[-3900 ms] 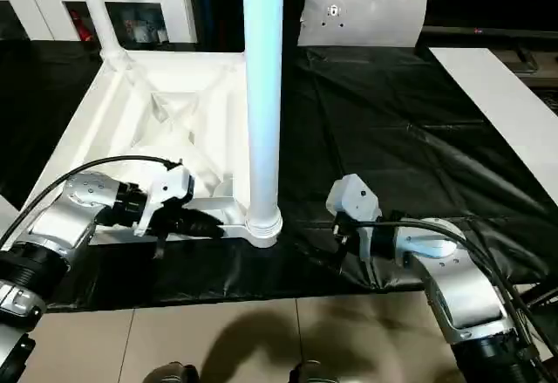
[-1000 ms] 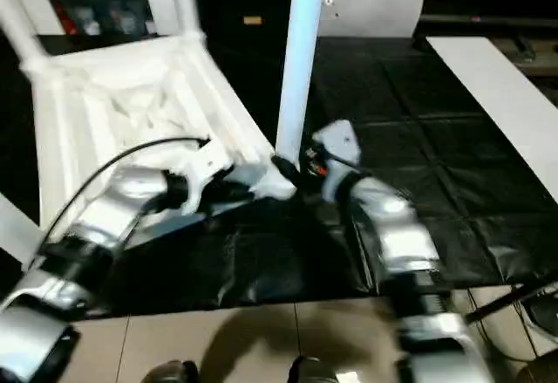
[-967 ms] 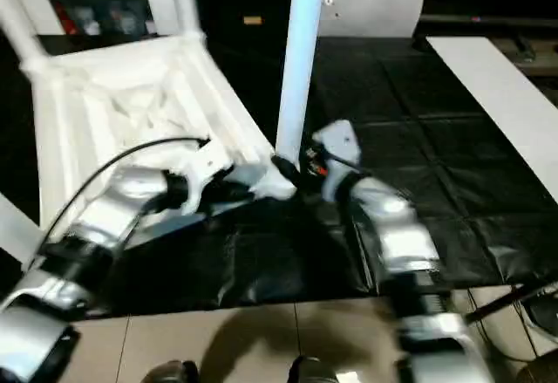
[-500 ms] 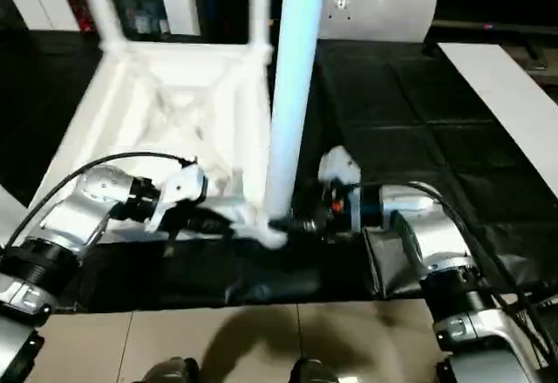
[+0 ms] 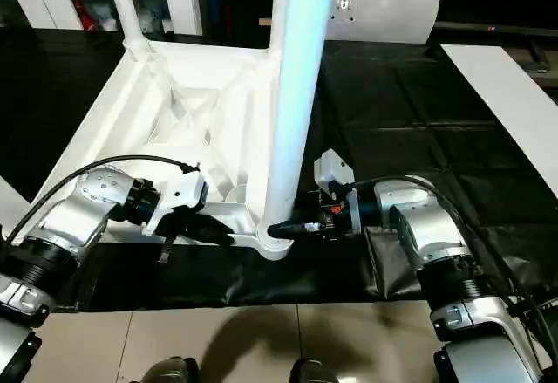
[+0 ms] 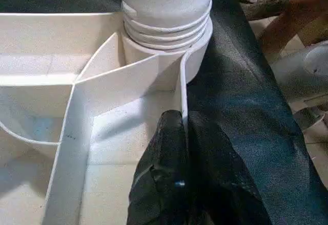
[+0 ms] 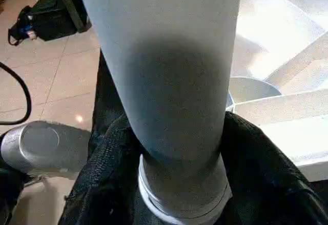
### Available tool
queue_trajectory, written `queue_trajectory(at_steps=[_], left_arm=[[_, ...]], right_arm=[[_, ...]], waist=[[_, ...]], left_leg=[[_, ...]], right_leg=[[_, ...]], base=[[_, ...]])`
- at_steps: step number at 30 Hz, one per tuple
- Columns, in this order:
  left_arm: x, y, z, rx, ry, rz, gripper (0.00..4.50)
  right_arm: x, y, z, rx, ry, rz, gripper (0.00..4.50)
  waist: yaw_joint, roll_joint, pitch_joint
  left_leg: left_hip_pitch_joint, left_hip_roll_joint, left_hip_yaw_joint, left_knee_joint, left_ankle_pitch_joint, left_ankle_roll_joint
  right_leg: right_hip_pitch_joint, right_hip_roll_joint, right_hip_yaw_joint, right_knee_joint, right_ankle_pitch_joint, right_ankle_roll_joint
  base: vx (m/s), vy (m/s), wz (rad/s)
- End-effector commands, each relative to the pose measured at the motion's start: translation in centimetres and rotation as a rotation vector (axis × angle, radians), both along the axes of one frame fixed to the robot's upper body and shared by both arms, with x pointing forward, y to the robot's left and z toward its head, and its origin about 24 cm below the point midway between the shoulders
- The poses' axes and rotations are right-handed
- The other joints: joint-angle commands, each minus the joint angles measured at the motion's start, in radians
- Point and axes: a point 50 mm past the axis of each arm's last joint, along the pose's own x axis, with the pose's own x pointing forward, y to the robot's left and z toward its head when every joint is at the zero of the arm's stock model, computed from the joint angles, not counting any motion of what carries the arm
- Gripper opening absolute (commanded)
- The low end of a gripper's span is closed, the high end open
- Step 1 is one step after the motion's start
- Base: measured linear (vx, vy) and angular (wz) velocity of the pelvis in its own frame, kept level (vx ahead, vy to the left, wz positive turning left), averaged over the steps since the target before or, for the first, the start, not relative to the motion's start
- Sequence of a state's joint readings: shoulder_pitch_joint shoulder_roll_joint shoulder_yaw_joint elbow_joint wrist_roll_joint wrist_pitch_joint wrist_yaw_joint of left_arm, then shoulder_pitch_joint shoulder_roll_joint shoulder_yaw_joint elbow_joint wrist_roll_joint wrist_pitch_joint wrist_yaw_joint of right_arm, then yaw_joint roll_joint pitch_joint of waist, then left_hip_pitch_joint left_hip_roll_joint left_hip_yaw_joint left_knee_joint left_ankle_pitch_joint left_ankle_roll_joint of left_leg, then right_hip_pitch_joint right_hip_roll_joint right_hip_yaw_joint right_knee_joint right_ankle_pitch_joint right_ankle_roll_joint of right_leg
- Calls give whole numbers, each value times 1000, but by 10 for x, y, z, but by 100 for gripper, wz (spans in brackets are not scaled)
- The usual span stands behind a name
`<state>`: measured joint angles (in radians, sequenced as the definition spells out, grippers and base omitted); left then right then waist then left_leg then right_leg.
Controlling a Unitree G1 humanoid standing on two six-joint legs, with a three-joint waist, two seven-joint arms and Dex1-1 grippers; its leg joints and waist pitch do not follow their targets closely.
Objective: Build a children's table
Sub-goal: Rotate leg to tighten
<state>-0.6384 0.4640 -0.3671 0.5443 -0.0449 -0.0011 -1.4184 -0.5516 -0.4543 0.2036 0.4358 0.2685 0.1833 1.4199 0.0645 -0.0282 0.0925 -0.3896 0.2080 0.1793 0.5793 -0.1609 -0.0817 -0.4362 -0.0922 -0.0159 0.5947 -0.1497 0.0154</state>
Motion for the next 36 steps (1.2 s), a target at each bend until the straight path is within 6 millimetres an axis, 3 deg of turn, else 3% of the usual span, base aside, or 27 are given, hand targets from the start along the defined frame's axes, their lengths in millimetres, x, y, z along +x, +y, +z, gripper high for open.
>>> queue_trajectory(at_steps=[1, 6, 10, 12, 13, 14, 15, 17, 19, 22, 24, 25, 27, 28, 29, 34, 35, 36], left_arm=[[-9, -8, -5, 42, 30, -121, 0], [-6, -11, -3, 19, 29, -64, 0], [7, -17, 0, -15, 17, 134, 0], [12, -24, 2, -43, 8, 218, 0], [12, -24, 2, -43, 8, 218, 0], [15, -31, 3, -72, -2, 278, 0], [18, -35, 5, -98, -4, 316, 0], [21, -42, 8, -135, -2, 376, 0], [25, -49, 11, -164, -11, 451, 0], [29, -54, 13, -171, -25, 518, 0], [36, -67, 19, -207, -44, 617, 0], [37, -72, 20, -218, -49, 632, 0], [36, -76, 22, -226, -52, 637, 0], [34, -81, 22, -220, -64, 620, 0], [33, -83, 22, -211, -71, 607, 0], [30, -72, 15, -166, -86, 586, 0], [30, -68, 14, -160, -89, 581, 0], [29, -65, 13, -153, -89, 573, 0]], right_arm=[[-3, 2, 3, 13, 4, 46, 200], [-10, 7, 0, 61, 31, 28, 195], [-13, 27, -8, 96, 17, -120, 194], [-9, 38, -14, 77, -24, -251, 194], [-9, 38, -14, 77, -24, -251, 194], [-1, 47, -19, 73, -33, -396, 194], [1, 52, -21, 78, -19, -454, 193], [2, 61, -22, 92, -2, -521, 192], [5, 75, -20, 111, 0, -582, 192], [9, 85, -19, 113, 7, -674, 192], [20, 100, -21, 78, 0, -851, 192], [23, 104, -21, 81, 2, -906, 192], [25, 106, -20, 97, 16, -950, 192], [27, 105, -17, 152, 34, -993, 192], [28, 103, -15, 178, 37, -1005, 248], [29, 82, -14, 188, -18, -976, 280], [29, 76, -14, 178, -42, -956, 299], [29, 70, -14, 171, -60, -932, 299]], waist=[[-3, -3, -74], [-1, 0, -71], [-3, 1, -67], [-13, -3, -64], [-13, -3, -64], [-24, -2, -59], [-37, -4, -56], [-46, -5, -59], [-56, -5, -58], [-65, 0, -60], [-74, -2, -65], [-77, -5, -64], [-78, -2, -67], [-75, -4, -69], [-74, -6, -73], [-63, -2, -83], [-58, 5, -85], [-56, 2, -86]], left_leg=[[19, 12, 15, -62, -216, 70], [21, 12, 14, -66, -240, 56], [21, 12, 12, -72, -273, 32], [19, 6, 5, -77, -324, -1], [19, 6, 5, -77, -324, -1], [20, 3, 0, -80, -366, -19], [16, 0, -2, -80, -385, -30], [13, -5, -10, -81, -390, -30], [20, -5, -9, -78, -411, -22], [15, -4, -13, -84, -407, -20], [14, -4, -13, -86, -397, -27], [13, -3, -11, -86, -393, -26], [15, -4, -7, -83, -375, -20], [14, -4, -3, -81, -353, -8], [14, -3, 1, -78, -331, 4], [11, -3, 10, -67, -198, 52], [12, -2, 10, -66, -166, 63], [11, -3, 12, -64, -148, 74]], right_leg=[[53, -19, 13, -53, -206, -258], [54, -18, 14, -56, -232, -250], [48, -20, 16, -62, -282, -233], [48, -23, 13, -74, -413, -186], [48, -23, 13, -74, -413, -186], [42, -23, 10, -84, -510, -144], [39, -23, 9, -89, -560, -124], [42, -24, 3, -99, -622, -87], [30, -21, 3, -106, -631, -82], [33, -18, 0, -105, -594, -90], [36, -16, -1, -98, -521, -111], [35, -15, 1, -98, -506, -114], [34, -15, 5, -95, -446, -127], [37, -13, 8, -91, -394, -138], [39, -14, 11, -87, -345, -151], [55, -13, 11, -66, -142, -210], [60, -13, 11, -61, -97, -225], [63, -13, 11, -58, -65, -237]], base=[[0, 0, 0], [0, 0, 0], [0, 0, 0], [0, 0, 0], [0, 0, 0], [0, 0, 0], [0, 0, 0], [0, 0, 0], [0, 0, 0], [0, 0, 0], [0, 0, 0], [0, 0, 0], [0, 0, 0], [0, 0, 0], [0, 0, 0], [46, -8, 2], [0, 0, 0], [0, 0, 0]])
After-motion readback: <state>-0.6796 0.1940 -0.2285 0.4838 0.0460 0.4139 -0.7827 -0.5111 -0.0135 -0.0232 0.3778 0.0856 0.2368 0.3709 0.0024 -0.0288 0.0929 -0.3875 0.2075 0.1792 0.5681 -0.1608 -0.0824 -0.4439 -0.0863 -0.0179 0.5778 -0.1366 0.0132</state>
